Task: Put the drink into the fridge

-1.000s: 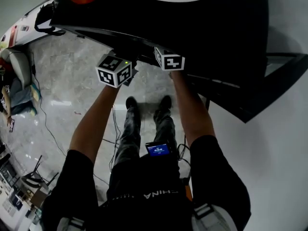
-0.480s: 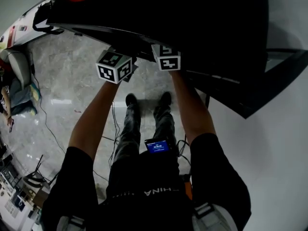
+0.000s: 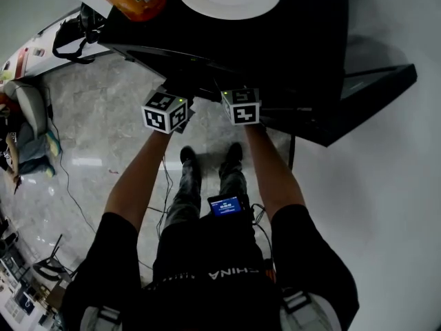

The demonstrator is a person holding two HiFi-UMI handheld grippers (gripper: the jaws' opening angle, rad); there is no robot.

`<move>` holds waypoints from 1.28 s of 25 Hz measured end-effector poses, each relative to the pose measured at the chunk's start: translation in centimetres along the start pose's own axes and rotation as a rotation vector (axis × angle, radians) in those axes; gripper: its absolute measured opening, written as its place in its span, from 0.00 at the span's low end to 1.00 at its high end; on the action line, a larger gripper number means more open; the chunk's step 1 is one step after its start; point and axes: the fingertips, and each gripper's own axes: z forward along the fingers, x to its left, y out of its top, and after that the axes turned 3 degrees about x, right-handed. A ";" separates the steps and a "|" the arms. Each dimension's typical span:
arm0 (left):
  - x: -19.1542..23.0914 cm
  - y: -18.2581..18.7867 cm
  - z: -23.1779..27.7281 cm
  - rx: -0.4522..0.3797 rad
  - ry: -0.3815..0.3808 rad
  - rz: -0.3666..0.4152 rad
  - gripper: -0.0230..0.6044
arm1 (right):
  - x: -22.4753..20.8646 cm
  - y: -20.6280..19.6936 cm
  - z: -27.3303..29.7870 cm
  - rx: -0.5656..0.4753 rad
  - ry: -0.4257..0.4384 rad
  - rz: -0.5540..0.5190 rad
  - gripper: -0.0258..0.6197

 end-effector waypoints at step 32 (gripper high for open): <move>-9.8 1.8 -6.4 0.091 -0.079 0.006 0.05 | 8.1 3.9 -14.1 0.214 0.083 -0.094 0.06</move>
